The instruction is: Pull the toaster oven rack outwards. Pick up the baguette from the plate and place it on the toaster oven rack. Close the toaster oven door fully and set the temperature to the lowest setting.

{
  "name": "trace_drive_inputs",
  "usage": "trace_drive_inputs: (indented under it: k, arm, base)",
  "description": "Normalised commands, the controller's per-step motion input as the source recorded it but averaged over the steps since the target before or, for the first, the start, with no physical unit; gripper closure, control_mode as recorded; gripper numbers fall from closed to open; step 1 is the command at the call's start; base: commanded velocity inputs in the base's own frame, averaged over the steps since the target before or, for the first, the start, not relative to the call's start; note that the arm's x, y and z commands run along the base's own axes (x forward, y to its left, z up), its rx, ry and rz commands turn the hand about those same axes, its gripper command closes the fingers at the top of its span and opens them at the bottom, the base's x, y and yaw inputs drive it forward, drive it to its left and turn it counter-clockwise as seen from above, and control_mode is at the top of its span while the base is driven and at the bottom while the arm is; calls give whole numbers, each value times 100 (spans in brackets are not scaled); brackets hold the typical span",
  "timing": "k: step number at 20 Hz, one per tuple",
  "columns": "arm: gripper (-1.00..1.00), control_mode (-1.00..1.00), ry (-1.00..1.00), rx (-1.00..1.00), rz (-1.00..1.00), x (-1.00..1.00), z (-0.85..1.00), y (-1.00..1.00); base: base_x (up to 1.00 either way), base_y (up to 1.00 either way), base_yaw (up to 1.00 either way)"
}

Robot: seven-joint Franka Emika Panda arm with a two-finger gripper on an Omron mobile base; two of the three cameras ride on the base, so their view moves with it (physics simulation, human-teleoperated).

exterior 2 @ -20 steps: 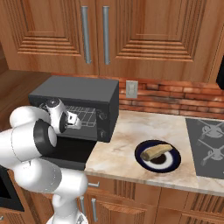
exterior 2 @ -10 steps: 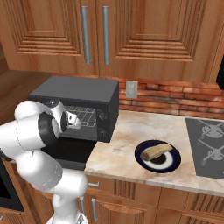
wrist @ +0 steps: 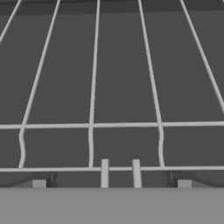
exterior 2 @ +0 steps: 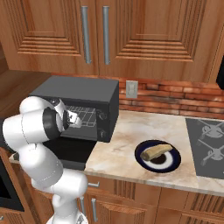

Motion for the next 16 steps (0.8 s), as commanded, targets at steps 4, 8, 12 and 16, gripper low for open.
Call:
trace_drive_inputs:
  k: [4, 8, 12, 16]
  arm:
    - [100, -100, 0, 0, 0, 13, -11, 0]
    - [100, -100, 0, 0, 0, 8, -17, 1]
    - [100, -100, 0, 0, 0, 2, -23, 0]
    - [100, -100, 0, 0, 0, 4, -20, 0]
  base:
    - [0, 0, 0]
    - [0, 0, 0]
    - [0, 0, 0]
    - [0, 0, 0]
